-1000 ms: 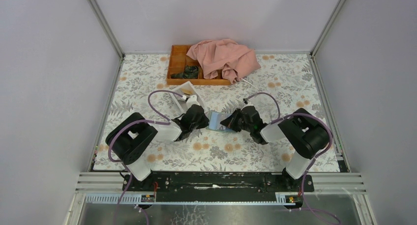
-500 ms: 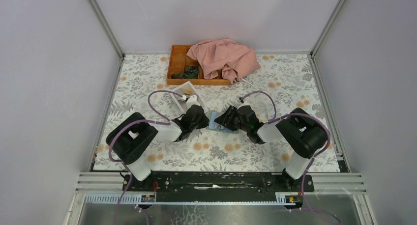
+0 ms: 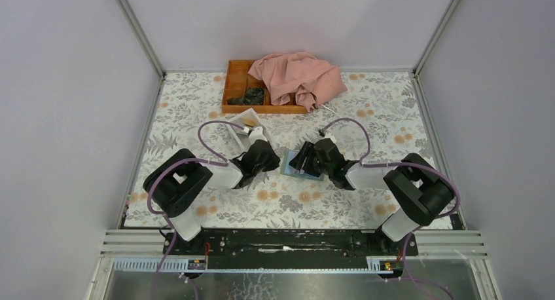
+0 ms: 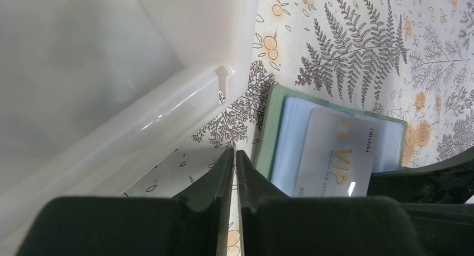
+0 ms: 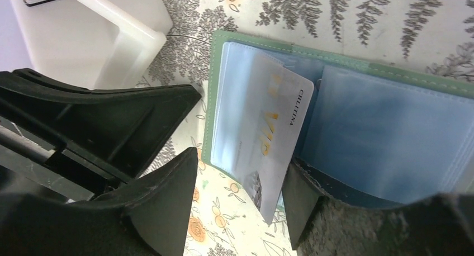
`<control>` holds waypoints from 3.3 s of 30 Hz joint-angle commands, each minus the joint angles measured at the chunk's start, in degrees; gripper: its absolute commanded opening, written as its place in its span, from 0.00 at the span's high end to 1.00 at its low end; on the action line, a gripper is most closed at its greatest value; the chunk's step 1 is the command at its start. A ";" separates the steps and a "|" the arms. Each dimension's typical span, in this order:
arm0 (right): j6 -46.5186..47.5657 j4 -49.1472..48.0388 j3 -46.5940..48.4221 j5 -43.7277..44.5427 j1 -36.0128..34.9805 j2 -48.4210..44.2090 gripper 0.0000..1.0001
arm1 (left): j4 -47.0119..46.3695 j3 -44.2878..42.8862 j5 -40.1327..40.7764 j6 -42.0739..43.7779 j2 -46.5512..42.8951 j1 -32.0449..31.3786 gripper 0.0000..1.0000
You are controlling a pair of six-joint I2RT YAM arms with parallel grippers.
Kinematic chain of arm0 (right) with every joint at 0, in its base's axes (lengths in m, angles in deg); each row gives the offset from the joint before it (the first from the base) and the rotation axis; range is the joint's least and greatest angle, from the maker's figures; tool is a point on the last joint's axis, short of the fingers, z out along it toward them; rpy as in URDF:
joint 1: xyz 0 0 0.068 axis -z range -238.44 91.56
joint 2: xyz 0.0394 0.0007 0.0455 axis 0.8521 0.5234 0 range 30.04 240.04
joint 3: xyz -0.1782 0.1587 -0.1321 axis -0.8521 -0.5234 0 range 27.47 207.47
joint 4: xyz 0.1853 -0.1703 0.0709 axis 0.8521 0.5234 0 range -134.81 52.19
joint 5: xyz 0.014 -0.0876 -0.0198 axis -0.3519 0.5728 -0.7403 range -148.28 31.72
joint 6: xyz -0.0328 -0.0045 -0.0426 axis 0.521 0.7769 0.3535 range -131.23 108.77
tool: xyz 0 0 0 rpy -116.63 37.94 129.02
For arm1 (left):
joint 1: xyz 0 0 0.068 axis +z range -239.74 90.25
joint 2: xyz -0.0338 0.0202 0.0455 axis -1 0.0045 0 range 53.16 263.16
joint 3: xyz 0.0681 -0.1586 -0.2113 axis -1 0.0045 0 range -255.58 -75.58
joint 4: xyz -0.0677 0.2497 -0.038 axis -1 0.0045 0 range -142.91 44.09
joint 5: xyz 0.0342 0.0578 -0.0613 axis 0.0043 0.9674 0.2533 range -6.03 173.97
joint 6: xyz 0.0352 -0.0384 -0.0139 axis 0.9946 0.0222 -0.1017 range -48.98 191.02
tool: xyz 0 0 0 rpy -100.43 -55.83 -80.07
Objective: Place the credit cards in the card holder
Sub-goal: Insert the credit card into the card holder.
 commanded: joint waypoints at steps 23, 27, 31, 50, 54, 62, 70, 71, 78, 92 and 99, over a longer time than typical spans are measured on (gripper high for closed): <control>6.36 16.60 2.31 4.82 -0.69 -2.56 0.41 | 3.51 9.09 -13.22 3.81 -9.45 -0.72 0.76; 6.54 15.92 1.71 4.49 -0.79 -2.63 0.41 | 3.97 7.33 -14.09 5.10 -10.06 -0.71 0.65; 6.68 15.46 1.22 4.42 -0.77 -2.65 0.42 | 4.54 5.07 -14.51 5.58 -9.49 -0.77 0.62; 6.54 12.88 -0.34 4.58 -2.10 -2.05 0.47 | 8.63 -8.17 -14.20 6.77 -1.67 -0.74 0.61; 6.58 12.71 -0.63 4.57 -2.12 -2.27 0.48 | 8.36 -9.56 -14.33 6.35 1.14 -0.72 0.62; 6.74 12.83 -0.59 4.20 -2.29 -2.58 0.47 | 8.37 -10.20 -13.33 5.04 5.95 -0.71 0.66; 7.85 17.77 0.74 7.16 -2.29 -4.62 0.40 | 12.08 -9.90 -9.55 3.58 8.54 -0.96 0.72; 7.96 18.58 0.82 7.87 -2.29 -4.97 0.39 | 12.49 -9.96 -9.22 3.48 9.02 -1.04 0.72; 8.00 21.59 0.67 11.12 -2.28 -7.57 0.39 | 13.69 -9.74 -8.62 2.73 10.39 -1.42 0.73; 7.99 22.97 2.08 12.49 -2.29 -7.81 0.44 | 13.50 -9.25 -9.37 2.64 11.03 -1.61 0.74; 7.83 21.14 1.14 13.52 -2.25 -10.72 0.49 | 13.68 -9.07 -9.14 2.90 11.42 -1.60 0.74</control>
